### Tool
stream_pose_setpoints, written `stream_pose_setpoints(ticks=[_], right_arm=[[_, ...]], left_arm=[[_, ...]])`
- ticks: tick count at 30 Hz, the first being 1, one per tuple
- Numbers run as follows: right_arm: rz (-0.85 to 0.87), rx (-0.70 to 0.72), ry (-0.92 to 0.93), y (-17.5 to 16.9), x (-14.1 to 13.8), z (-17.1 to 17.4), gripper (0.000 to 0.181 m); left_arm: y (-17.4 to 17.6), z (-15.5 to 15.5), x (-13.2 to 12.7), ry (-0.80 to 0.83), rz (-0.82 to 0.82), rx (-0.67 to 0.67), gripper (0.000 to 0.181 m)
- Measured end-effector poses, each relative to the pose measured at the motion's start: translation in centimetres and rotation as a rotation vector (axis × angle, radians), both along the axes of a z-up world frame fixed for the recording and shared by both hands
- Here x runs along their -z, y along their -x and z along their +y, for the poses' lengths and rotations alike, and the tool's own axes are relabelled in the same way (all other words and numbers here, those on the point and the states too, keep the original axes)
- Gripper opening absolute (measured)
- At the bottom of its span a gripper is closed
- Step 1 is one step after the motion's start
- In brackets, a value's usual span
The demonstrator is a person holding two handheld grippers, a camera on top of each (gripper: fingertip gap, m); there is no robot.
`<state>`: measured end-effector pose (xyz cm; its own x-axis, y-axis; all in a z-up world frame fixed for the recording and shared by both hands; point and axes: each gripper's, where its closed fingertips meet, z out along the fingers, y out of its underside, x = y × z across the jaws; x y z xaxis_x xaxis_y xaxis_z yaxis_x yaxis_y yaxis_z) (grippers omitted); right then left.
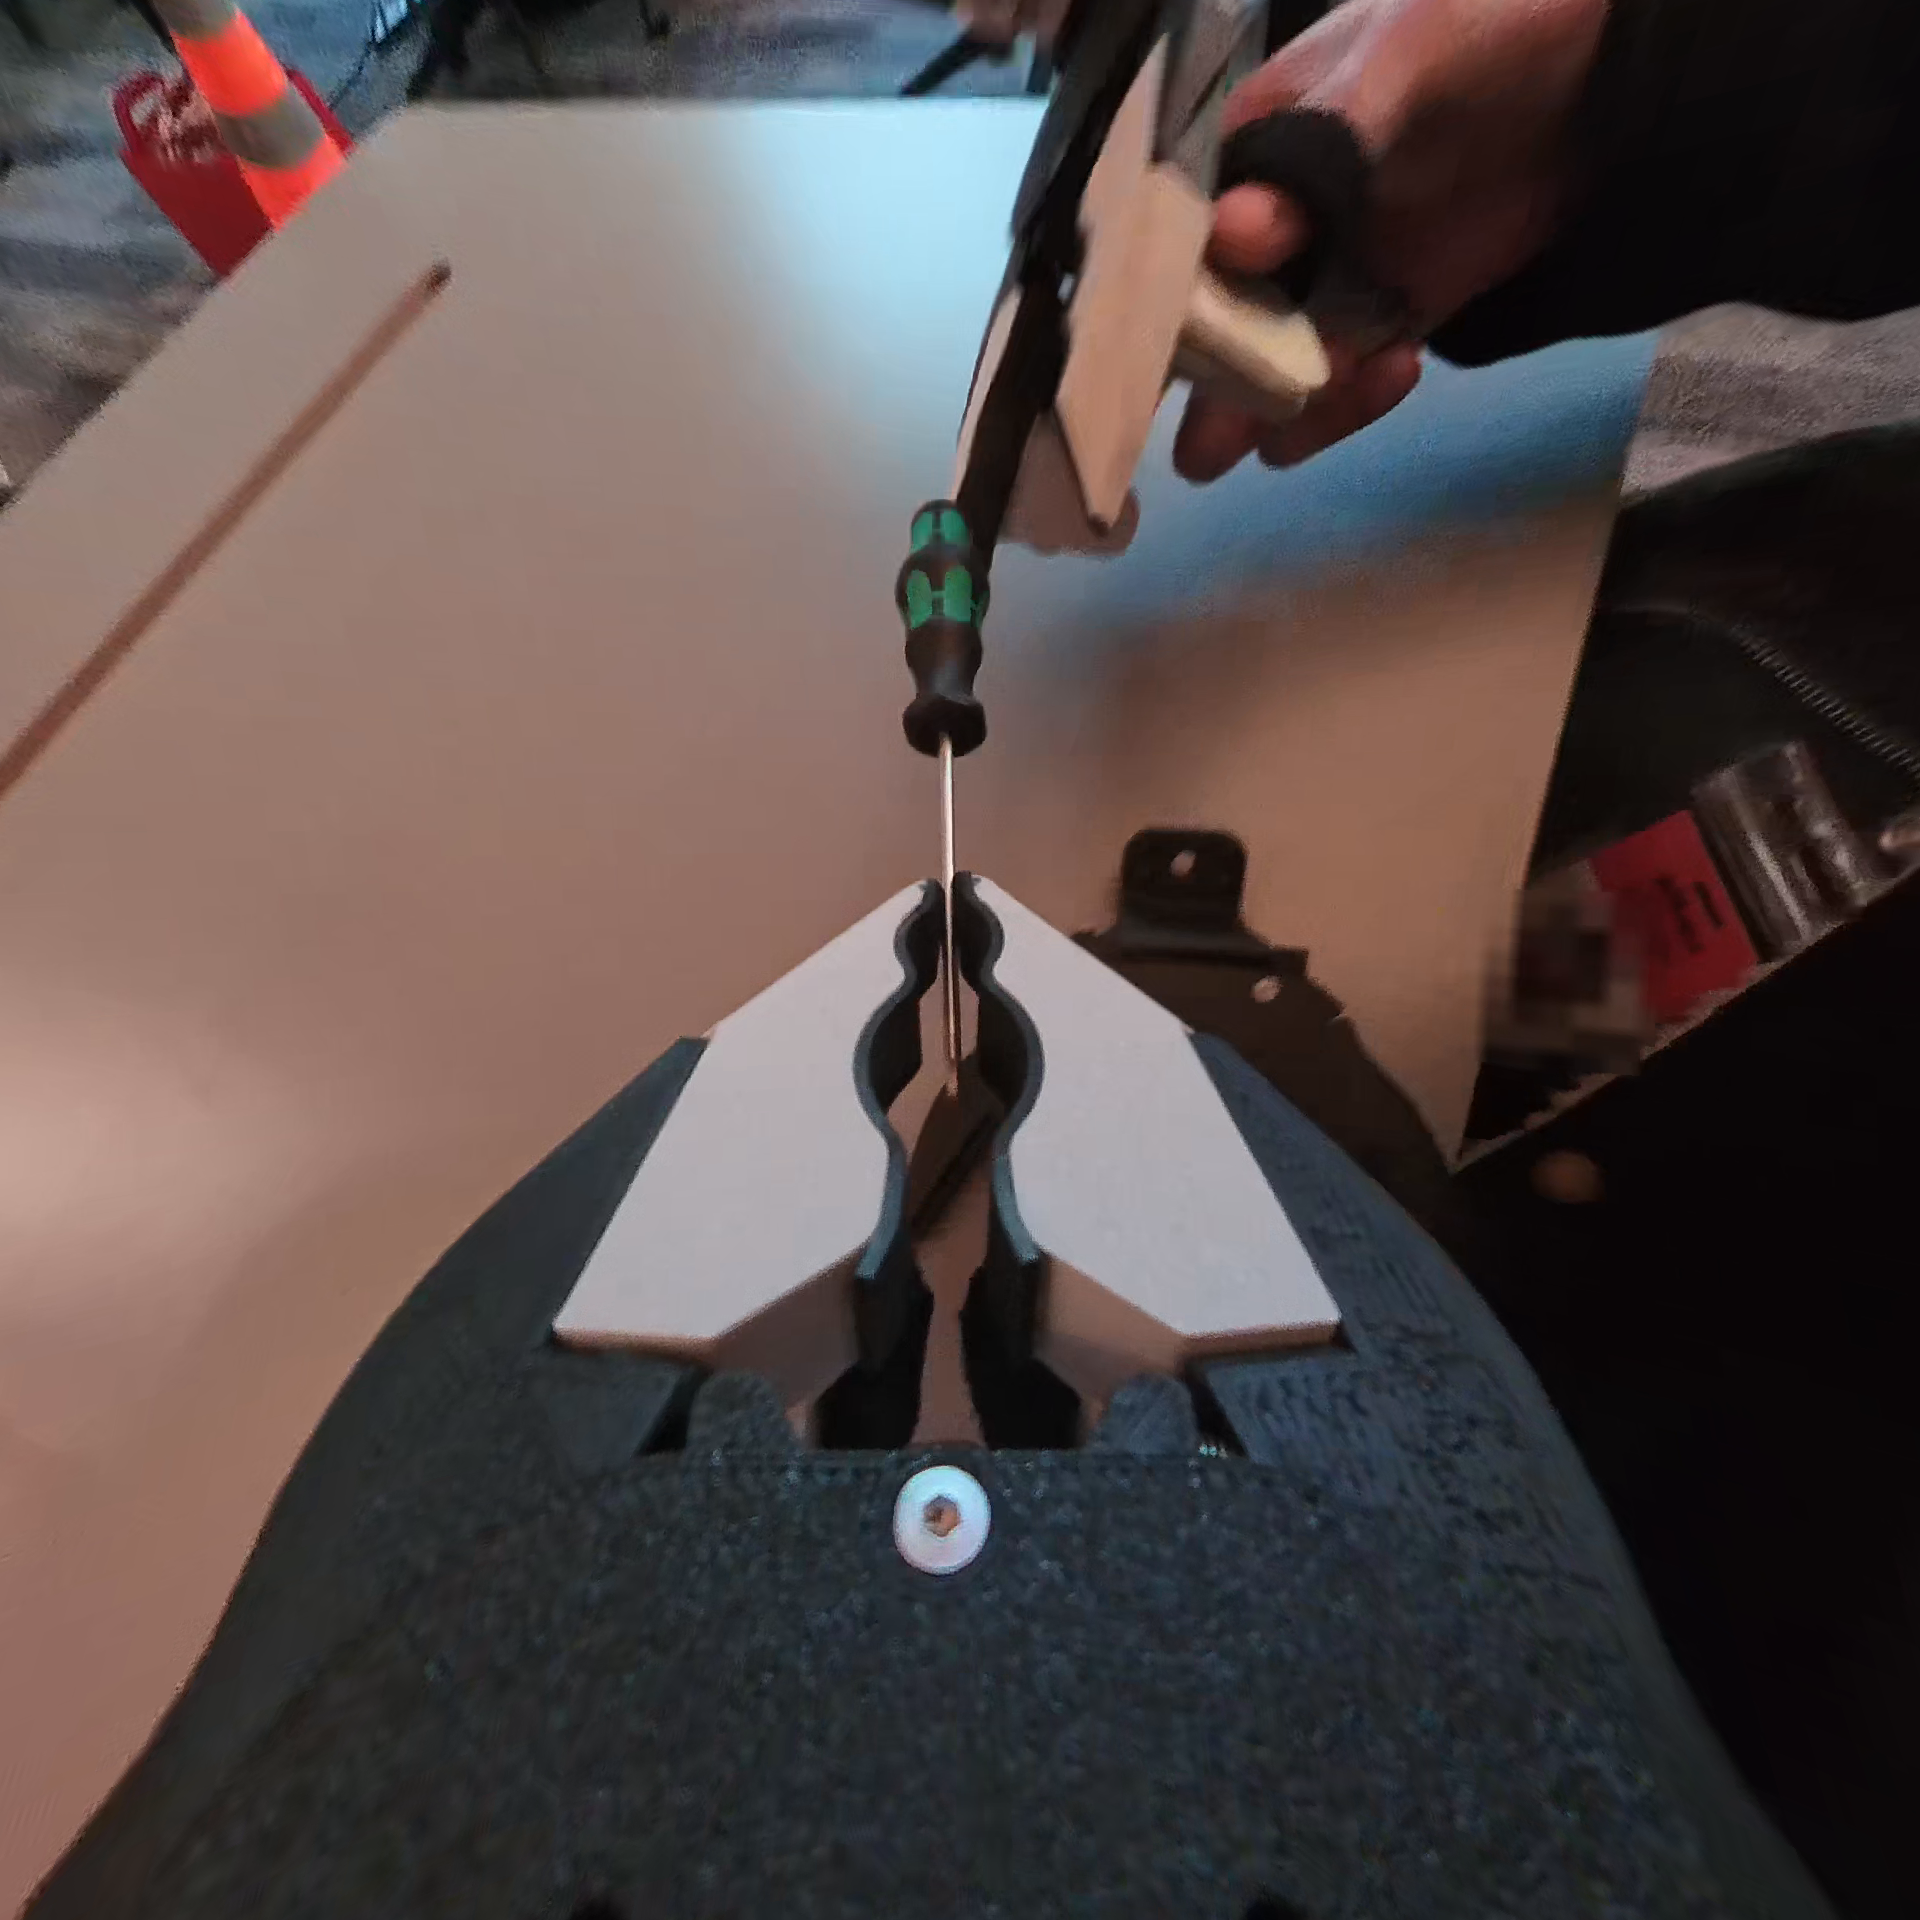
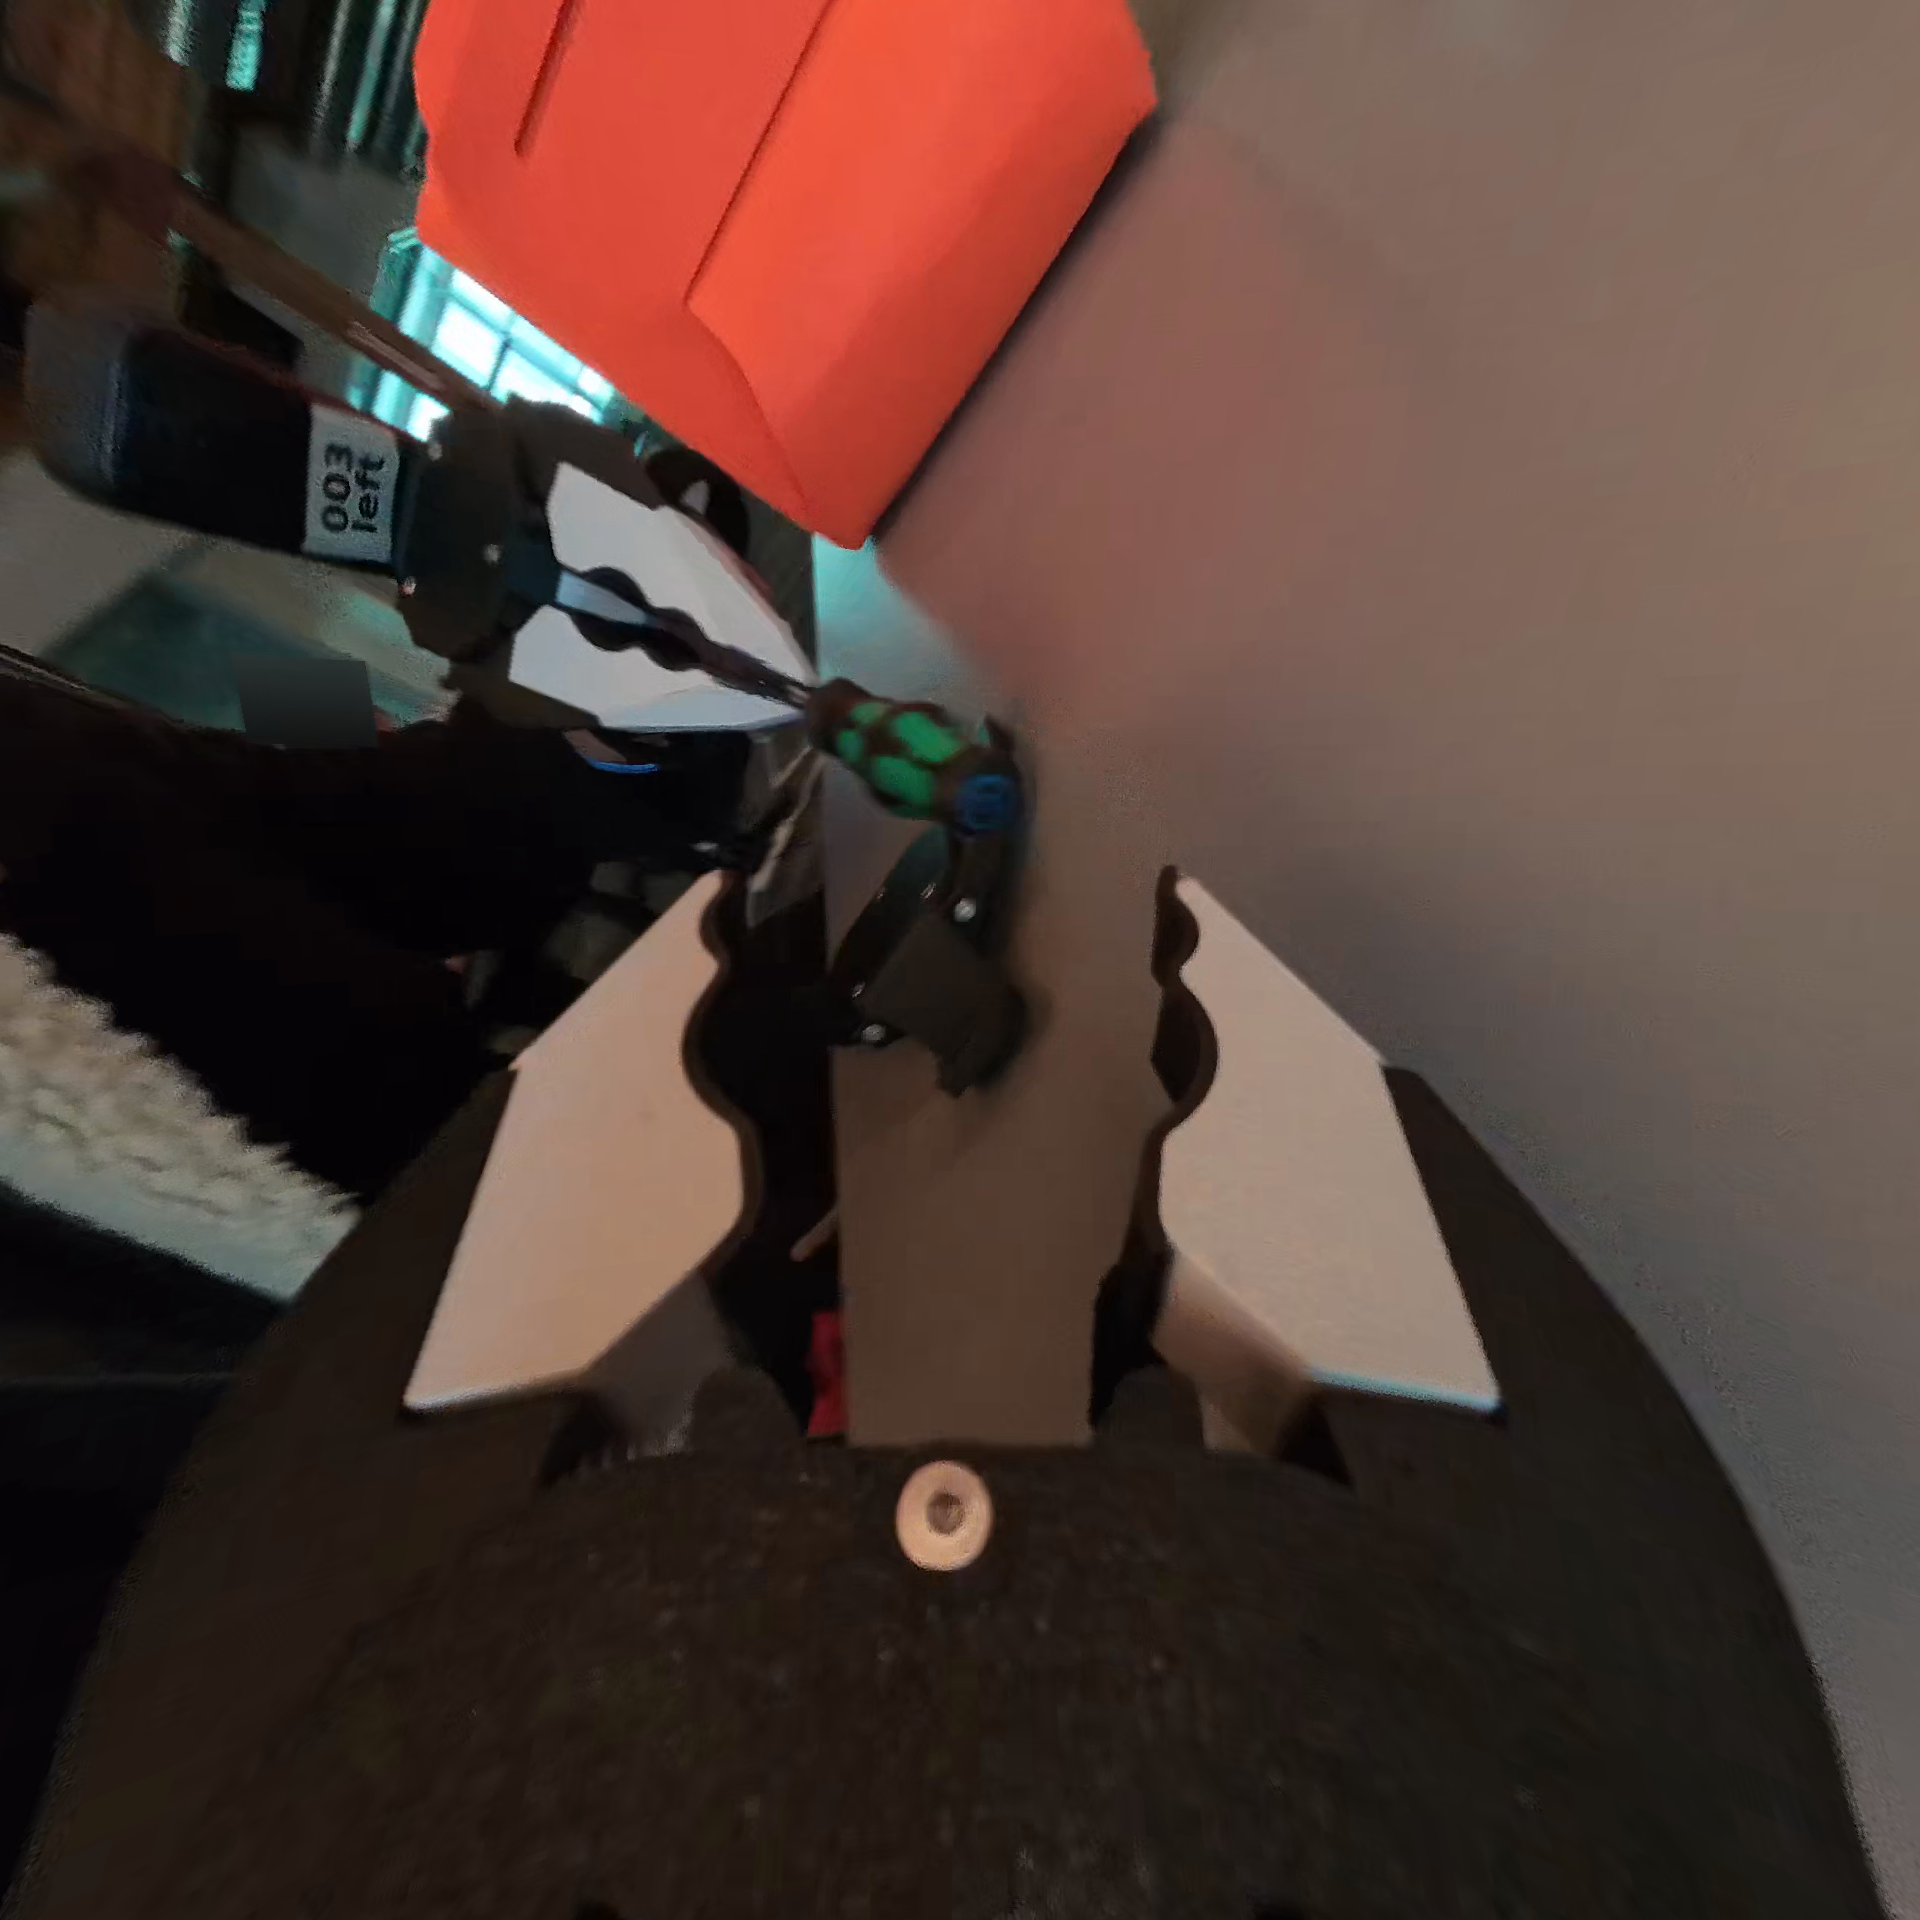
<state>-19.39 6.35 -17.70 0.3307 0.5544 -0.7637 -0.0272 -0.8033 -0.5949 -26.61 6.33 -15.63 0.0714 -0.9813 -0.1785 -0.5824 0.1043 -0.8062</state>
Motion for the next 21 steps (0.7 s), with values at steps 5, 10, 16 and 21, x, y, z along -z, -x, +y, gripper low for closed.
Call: stream_pose_setpoints(ticks=[5,10,16,21], right_arm=[[0.322,-0.098,0.201,2.4,-3.8,-2.3,0.057],[0.227,-0.146,0.194,3.2,-4.4,-5.2,0.021],[0.217,-0.015,0.141,2.9,-5.6,-7.3,0.029],[0.281,0.039,0.179,2.8,-6.1,-9.2,0.020]], left_arm=[[-2.2,-3.3,-1.3,-0.089,-0.012,0.078,0.002],[-2.8,-5.2,-1.6,-0.173,-0.002,0.113,0.002],[-3.2,-7.0,-2.5,-0.234,-0.021,0.140,0.003],[-3.3,-9.1,-3.3,-0.258,-0.056,0.189,0.002]])
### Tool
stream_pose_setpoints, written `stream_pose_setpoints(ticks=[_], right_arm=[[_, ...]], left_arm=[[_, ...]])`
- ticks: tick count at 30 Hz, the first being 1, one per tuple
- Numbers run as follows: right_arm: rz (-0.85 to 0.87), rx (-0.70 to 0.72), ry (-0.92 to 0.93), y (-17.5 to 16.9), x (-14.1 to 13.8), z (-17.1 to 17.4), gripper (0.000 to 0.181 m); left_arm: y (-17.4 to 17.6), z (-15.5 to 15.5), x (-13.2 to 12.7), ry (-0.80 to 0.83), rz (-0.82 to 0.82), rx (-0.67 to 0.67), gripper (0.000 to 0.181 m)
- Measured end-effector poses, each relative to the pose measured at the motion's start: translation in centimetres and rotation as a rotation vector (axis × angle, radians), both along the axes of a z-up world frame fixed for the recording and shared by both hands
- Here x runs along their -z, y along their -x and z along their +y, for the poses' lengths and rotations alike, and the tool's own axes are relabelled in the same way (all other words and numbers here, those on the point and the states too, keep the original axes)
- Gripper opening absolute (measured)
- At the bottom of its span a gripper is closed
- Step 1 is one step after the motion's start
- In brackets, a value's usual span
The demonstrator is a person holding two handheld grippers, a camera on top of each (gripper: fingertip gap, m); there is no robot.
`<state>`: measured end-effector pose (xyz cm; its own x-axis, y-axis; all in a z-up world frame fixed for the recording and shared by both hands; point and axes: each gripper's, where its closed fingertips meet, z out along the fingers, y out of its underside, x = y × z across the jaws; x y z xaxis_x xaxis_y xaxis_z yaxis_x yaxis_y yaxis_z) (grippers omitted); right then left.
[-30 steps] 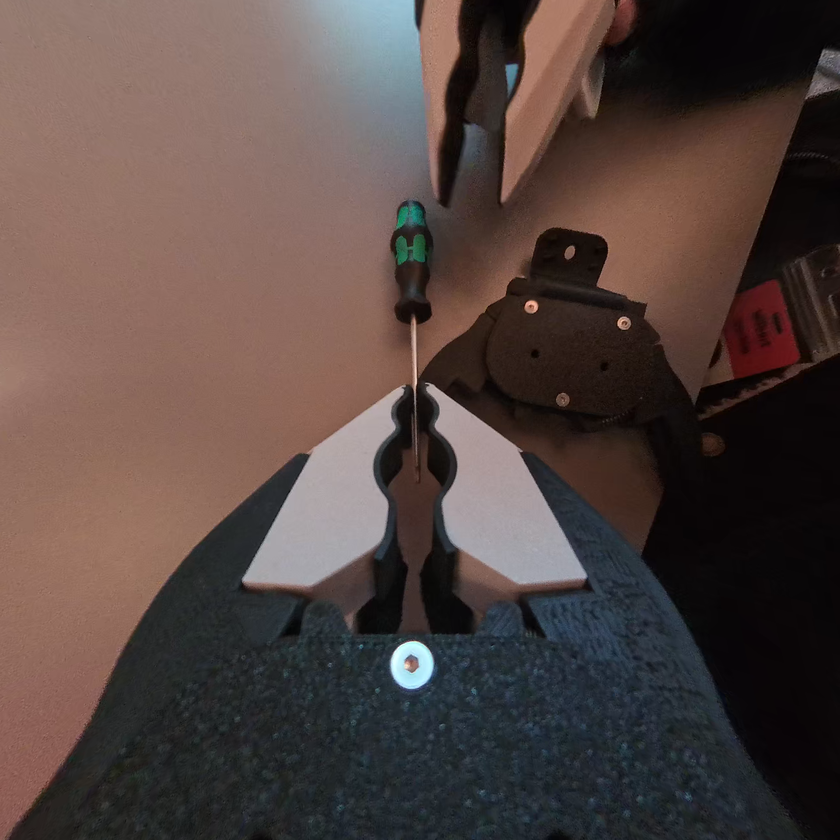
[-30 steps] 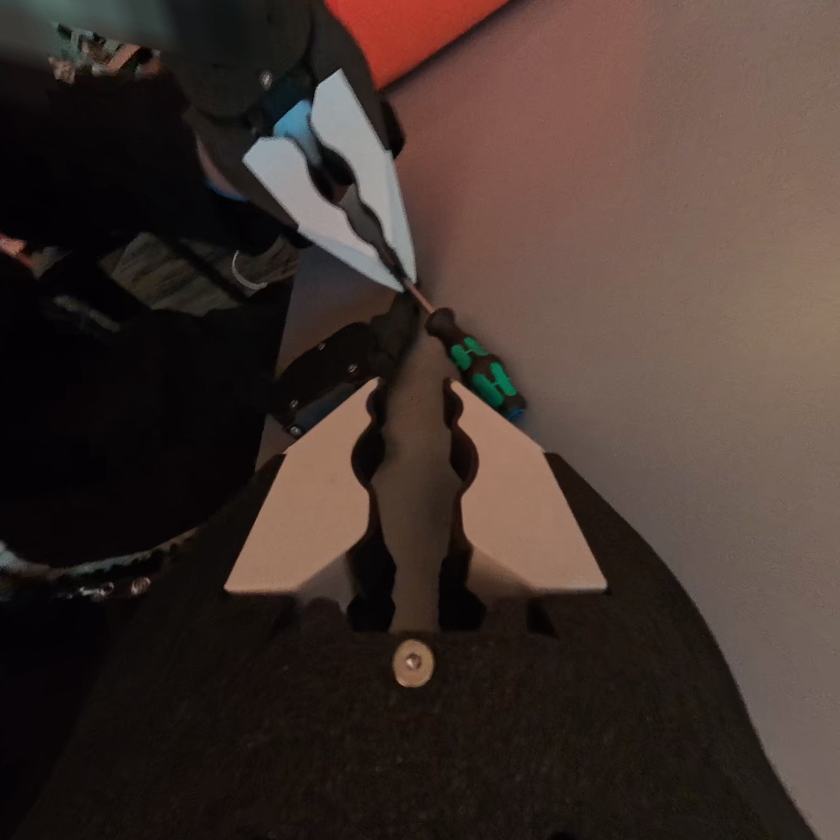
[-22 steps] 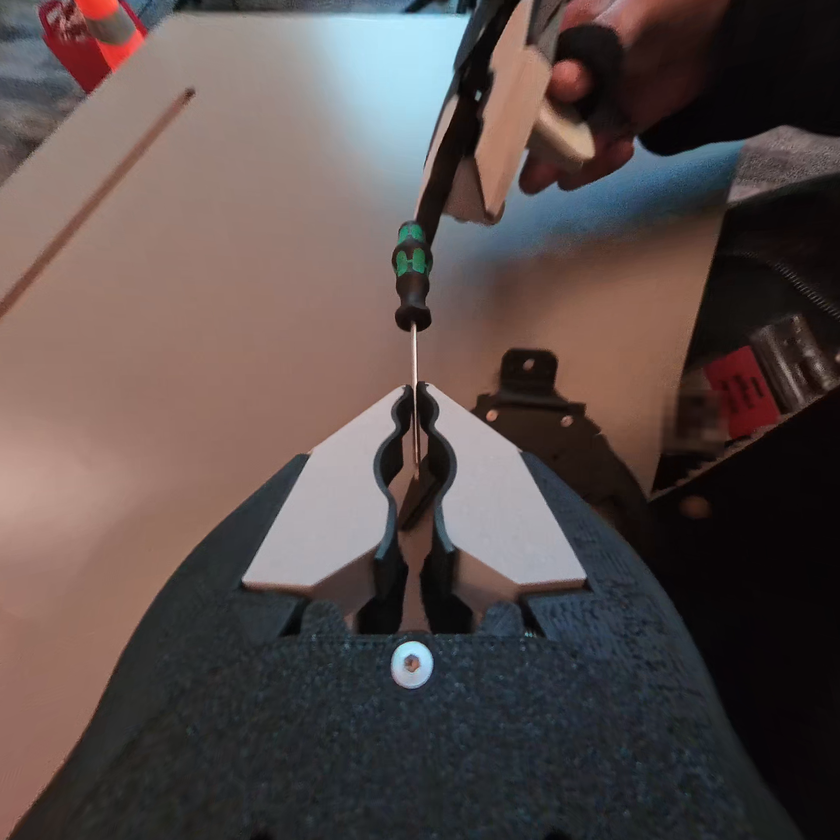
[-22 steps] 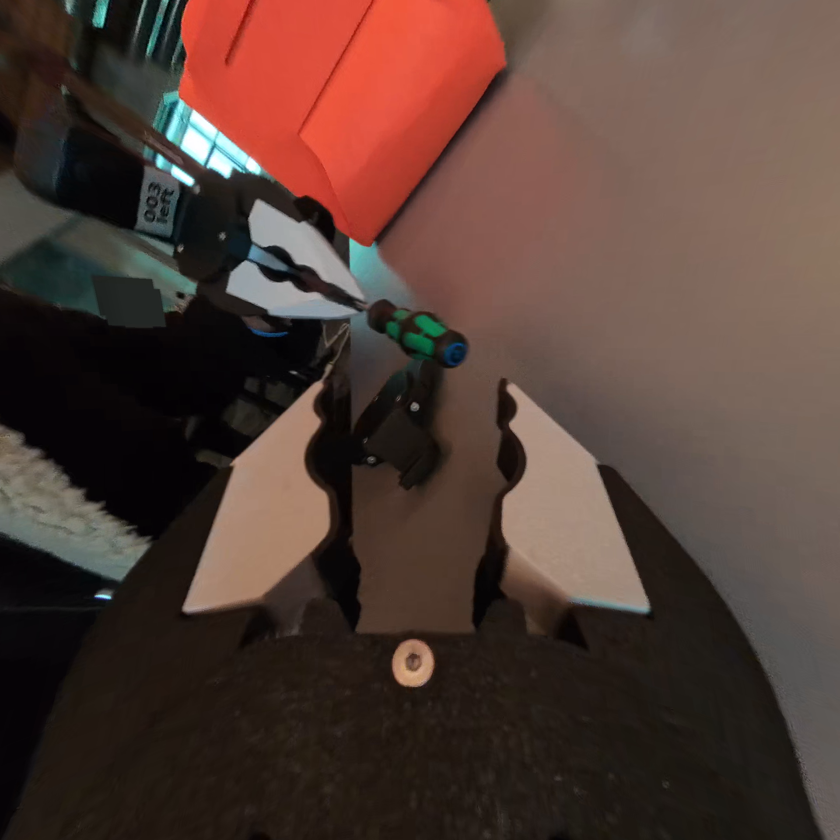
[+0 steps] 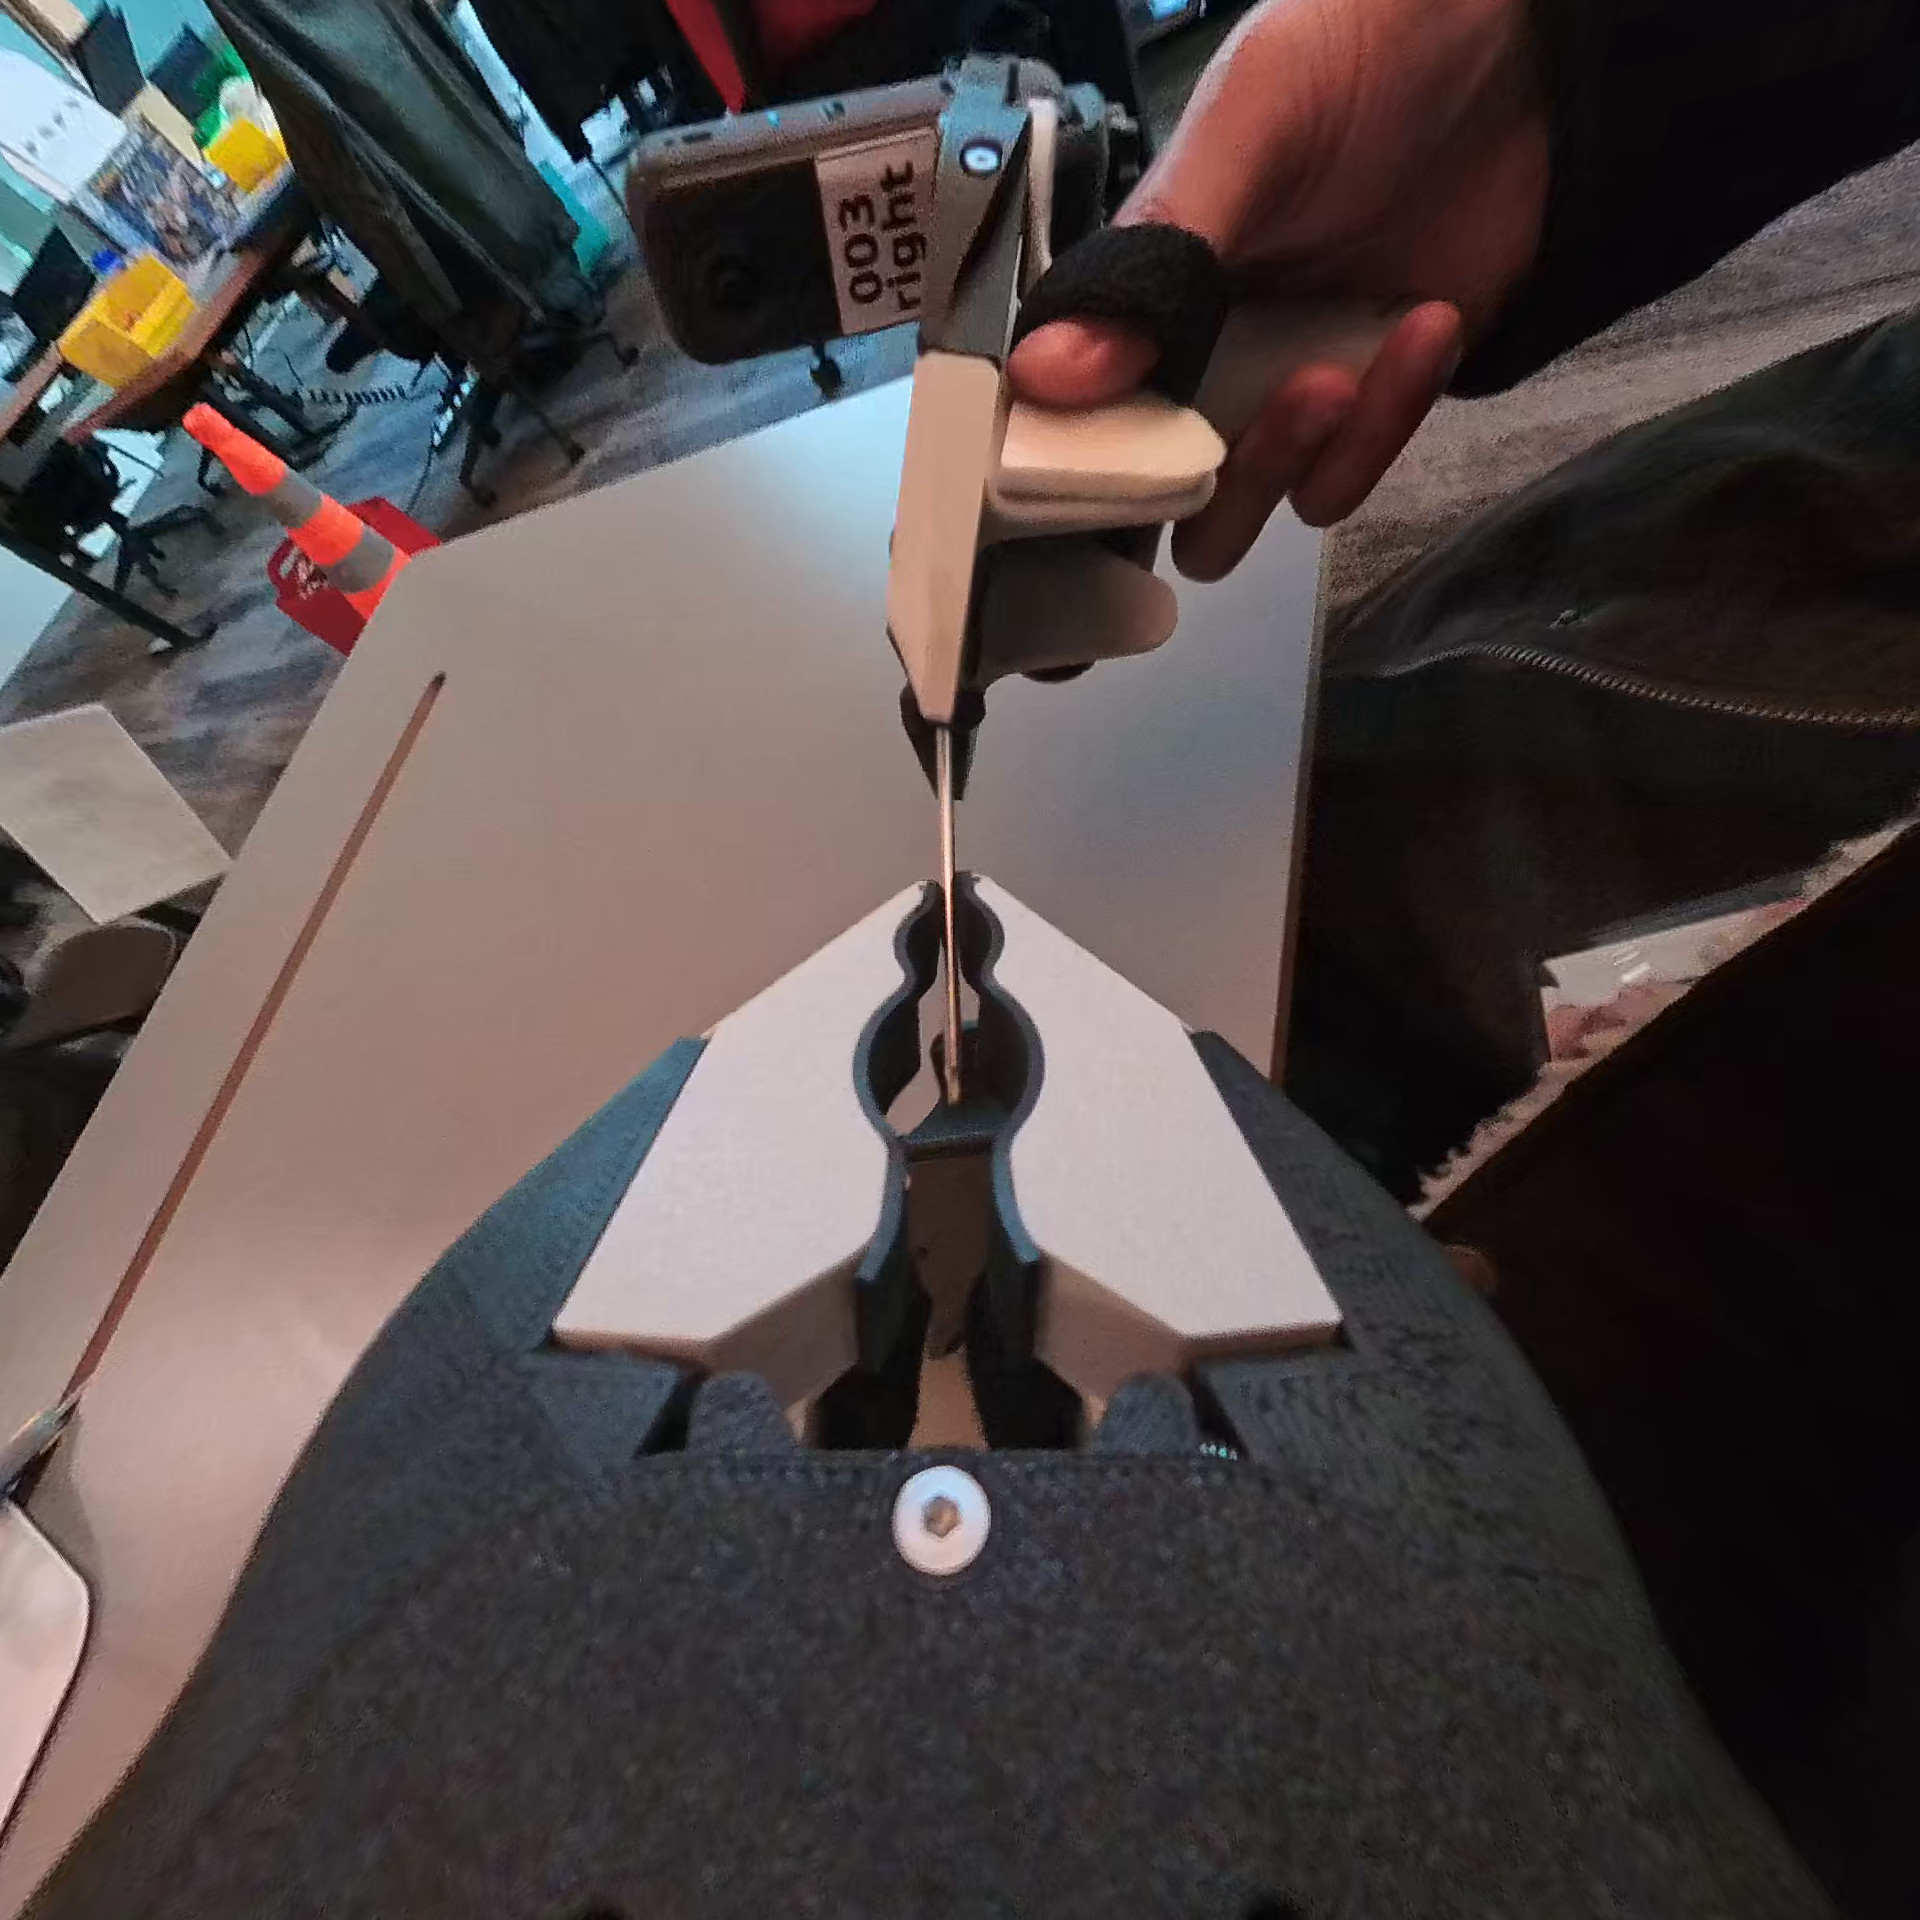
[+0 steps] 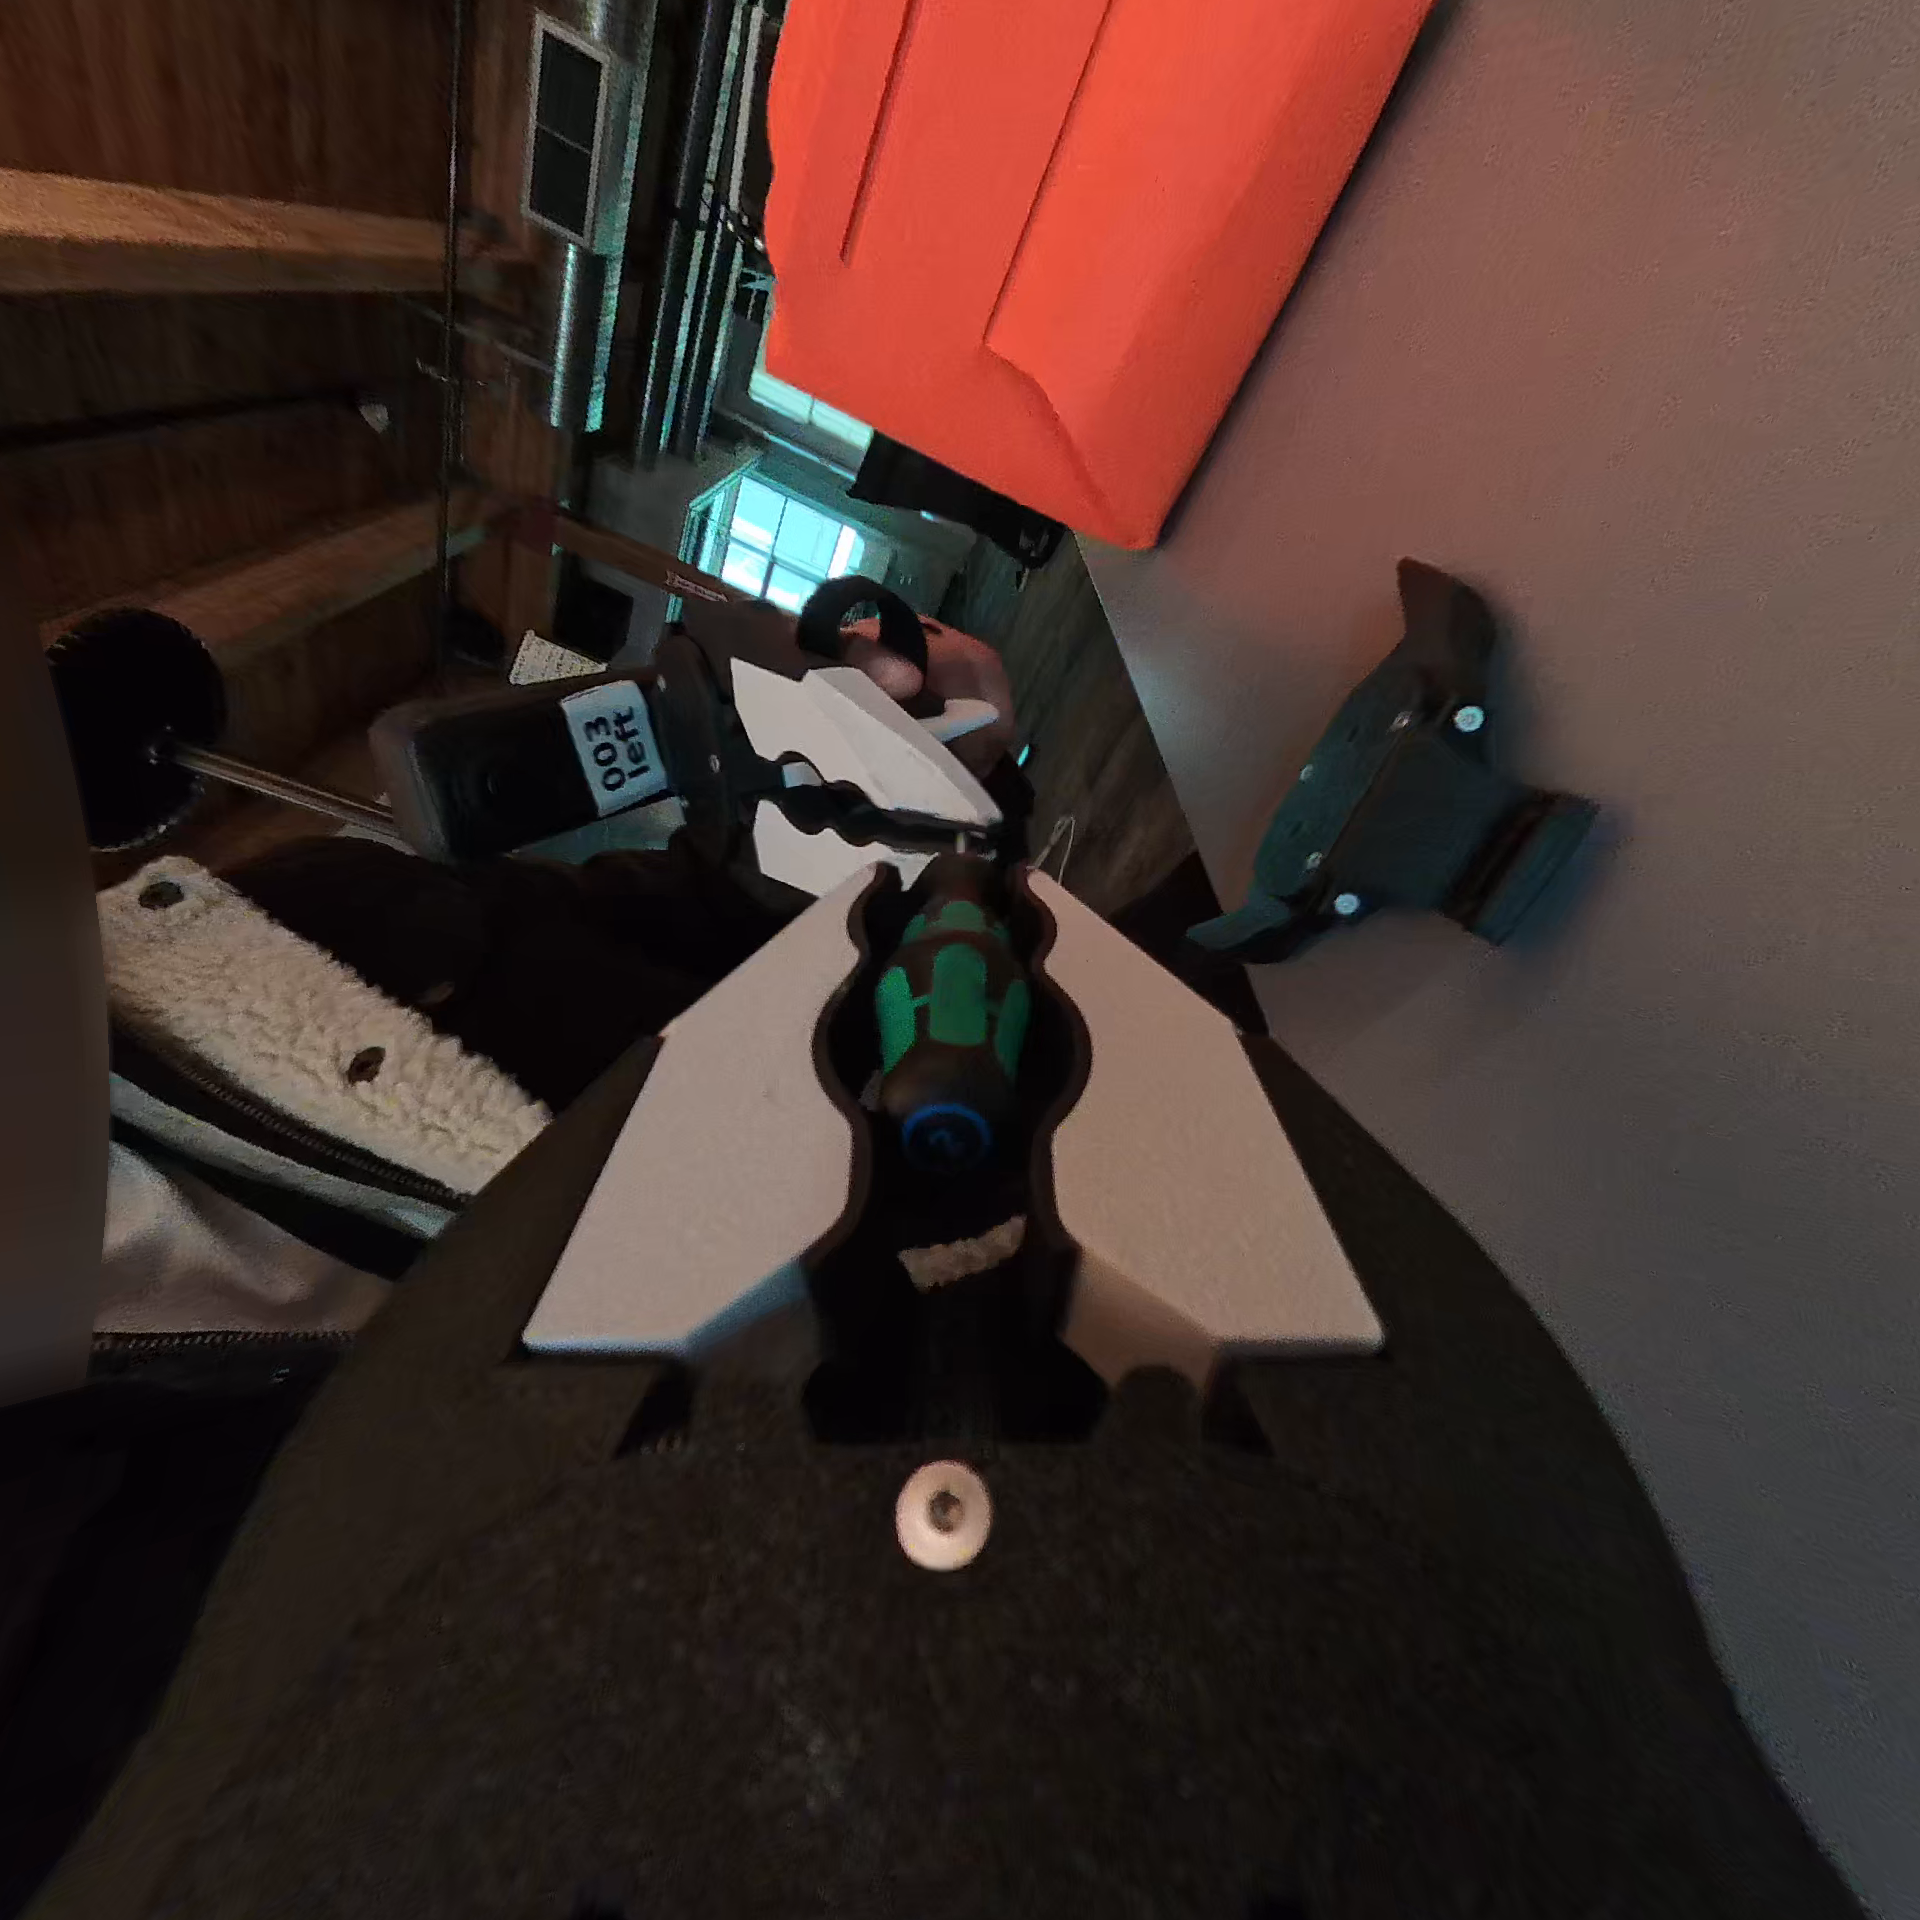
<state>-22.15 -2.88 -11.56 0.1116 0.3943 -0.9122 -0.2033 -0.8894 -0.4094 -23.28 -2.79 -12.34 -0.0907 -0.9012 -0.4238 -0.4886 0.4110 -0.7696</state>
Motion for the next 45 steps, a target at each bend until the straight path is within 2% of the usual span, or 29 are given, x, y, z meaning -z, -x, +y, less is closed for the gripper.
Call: stream_pose_setpoints(ticks=[3,6,9,10,11,14,16,20,23,24,27,30,34,37,39,45], right_arm=[[-0.085,0.059,-0.046,-0.5,0.4,-0.4,0.020],[-0.364,0.162,-0.141,-3.3,3.0,0.1,0.020],[-0.459,0.222,-0.209,-4.5,3.3,0.3,0.020],[-0.508,0.227,-0.230,-4.7,3.7,0.5,0.020],[-0.560,0.230,-0.242,-4.8,4.2,0.7,0.020],[-0.680,0.202,-0.239,-4.6,6.7,1.1,0.021],[-0.696,0.161,-0.227,-4.0,7.7,0.8,0.021],[-0.667,0.160,-0.236,-3.7,6.9,0.7,0.021],[-0.655,0.180,-0.253,-4.1,6.2,0.9,0.021],[-0.646,0.183,-0.251,-4.2,6.1,0.9,0.021],[-0.605,0.191,-0.246,-4.4,5.7,0.9,0.020],[-0.575,0.211,-0.296,-4.7,4.7,1.1,0.020],[-0.526,0.189,-0.444,-4.1,1.8,0.0,0.020],[-0.567,0.193,-0.538,-4.0,-0.3,-0.1,0.020],[-0.549,0.184,-0.515,-3.7,-0.9,-0.3,0.020],[-0.539,0.189,-0.437,-3.6,-0.8,-0.4,0.021]], left_arm=[[1.3,0.4,0.4,0.062,0.012,-0.031,0.007],[4.3,2.3,1.6,0.321,0.006,-0.187,0.052],[7.0,2.9,5.0,0.688,0.038,-0.366,0.071],[7.3,3.0,6.2,0.755,0.067,-0.415,0.088],[7.6,3.1,7.3,0.778,0.094,-0.470,0.096],[6.9,3.8,8.3,0.676,0.131,-0.565,0.097],[6.0,3.5,8.8,0.626,0.165,-0.583,0.103],[5.2,2.7,11.0,0.567,0.278,-0.640,0.106],[5.1,3.8,11.9,0.517,0.297,-0.708,0.106],[4.9,4.0,12.2,0.518,0.314,-0.707,0.105],[4.3,4.7,12.4,0.526,0.330,-0.669,0.086],[4.2,4.8,12.0,0.568,0.355,-0.595,0.085],[2.9,2.4,8.9,0.800,0.203,-0.374,0.085],[2.5,0.8,6.2,0.877,0.104,-0.218,0.085],[2.3,0.2,4.8,0.917,0.046,-0.162,0.085],[2.3,0.2,3.7,0.816,0.020,-0.154,0.085]])
